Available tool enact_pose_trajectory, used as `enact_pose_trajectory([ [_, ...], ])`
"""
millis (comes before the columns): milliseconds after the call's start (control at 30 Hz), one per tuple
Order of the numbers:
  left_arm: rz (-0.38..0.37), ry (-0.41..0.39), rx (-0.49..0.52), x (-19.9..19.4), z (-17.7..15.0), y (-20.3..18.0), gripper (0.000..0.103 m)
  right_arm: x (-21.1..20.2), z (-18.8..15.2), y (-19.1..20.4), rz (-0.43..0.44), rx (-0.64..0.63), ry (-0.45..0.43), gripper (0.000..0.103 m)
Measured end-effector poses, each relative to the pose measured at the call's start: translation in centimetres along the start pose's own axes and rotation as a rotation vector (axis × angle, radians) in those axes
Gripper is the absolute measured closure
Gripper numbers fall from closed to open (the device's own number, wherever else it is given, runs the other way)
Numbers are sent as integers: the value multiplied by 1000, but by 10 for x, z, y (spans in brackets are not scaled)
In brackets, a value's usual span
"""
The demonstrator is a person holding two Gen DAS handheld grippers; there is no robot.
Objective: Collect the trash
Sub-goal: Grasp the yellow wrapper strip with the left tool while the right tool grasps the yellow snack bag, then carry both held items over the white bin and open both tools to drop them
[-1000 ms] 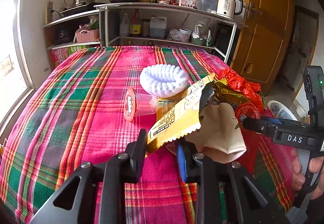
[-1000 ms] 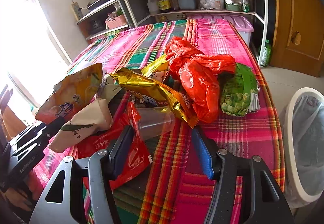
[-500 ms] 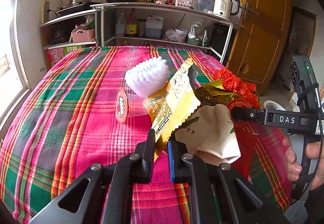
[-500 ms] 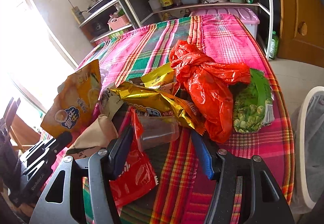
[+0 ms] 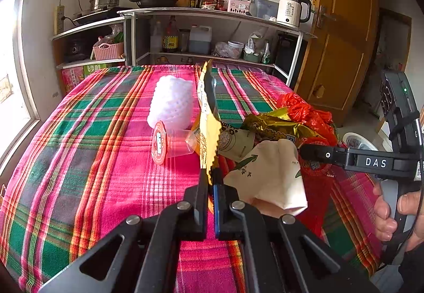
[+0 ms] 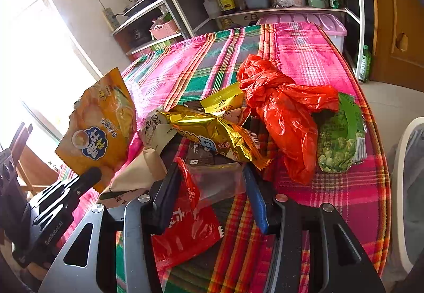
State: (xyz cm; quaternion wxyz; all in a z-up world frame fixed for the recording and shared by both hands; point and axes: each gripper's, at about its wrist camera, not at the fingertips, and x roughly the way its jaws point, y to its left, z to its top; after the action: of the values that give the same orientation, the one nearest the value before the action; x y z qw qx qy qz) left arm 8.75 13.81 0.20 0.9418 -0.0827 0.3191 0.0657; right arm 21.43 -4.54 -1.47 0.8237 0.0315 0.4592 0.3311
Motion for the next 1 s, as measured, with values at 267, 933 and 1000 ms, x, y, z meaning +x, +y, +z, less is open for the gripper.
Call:
enact_pose_trajectory([
  [267,7,-43,17,-23,3,-8,101,-28,-13,-5,16,16,-29,54],
  [933,-135,-93,101,-49,16,-84,101,-109,-37,-58,-44,112,-152,54],
  [1000,-165,-83,117,-43,16,-98,101,-117,-41,-71,-69,135,-166,54],
])
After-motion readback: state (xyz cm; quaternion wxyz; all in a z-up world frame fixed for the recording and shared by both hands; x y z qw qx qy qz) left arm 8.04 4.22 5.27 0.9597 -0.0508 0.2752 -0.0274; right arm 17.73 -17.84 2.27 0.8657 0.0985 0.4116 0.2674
